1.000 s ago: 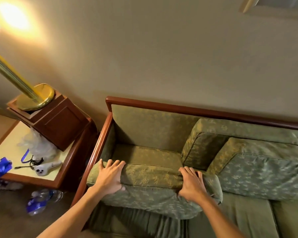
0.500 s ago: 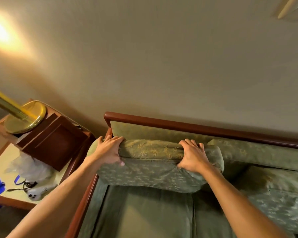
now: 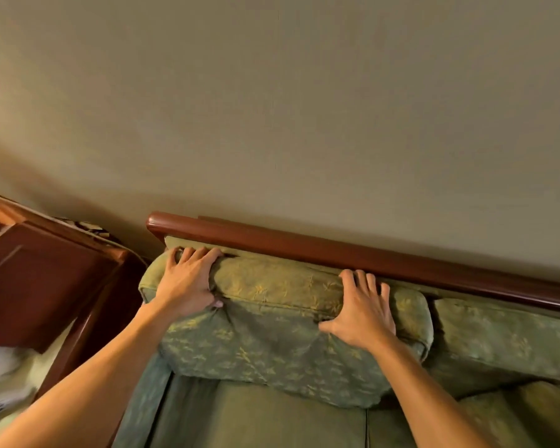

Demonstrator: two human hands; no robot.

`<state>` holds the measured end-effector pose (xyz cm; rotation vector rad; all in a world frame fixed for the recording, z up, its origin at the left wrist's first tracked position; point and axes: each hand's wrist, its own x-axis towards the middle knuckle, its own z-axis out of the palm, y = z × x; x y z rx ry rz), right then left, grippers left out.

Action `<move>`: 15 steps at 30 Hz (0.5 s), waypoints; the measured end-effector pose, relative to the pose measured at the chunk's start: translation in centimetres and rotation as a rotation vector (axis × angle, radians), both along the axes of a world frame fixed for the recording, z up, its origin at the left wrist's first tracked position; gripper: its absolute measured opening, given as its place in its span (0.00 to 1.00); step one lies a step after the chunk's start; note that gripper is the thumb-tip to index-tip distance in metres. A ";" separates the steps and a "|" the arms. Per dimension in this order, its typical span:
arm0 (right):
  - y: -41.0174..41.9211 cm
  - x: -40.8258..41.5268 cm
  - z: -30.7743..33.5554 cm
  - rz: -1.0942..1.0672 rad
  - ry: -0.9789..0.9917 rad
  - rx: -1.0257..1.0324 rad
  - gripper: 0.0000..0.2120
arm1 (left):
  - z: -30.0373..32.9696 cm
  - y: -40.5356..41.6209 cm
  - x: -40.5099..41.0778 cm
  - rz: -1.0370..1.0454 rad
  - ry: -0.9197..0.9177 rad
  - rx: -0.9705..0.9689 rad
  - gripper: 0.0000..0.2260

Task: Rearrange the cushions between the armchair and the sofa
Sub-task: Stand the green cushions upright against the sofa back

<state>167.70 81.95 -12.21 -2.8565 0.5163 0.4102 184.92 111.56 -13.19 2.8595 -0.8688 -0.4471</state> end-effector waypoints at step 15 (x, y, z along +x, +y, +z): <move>2.0 -4.4 8.3 -0.045 -0.156 0.043 0.40 | 9.7 2.1 -3.4 -0.172 0.018 -0.070 0.43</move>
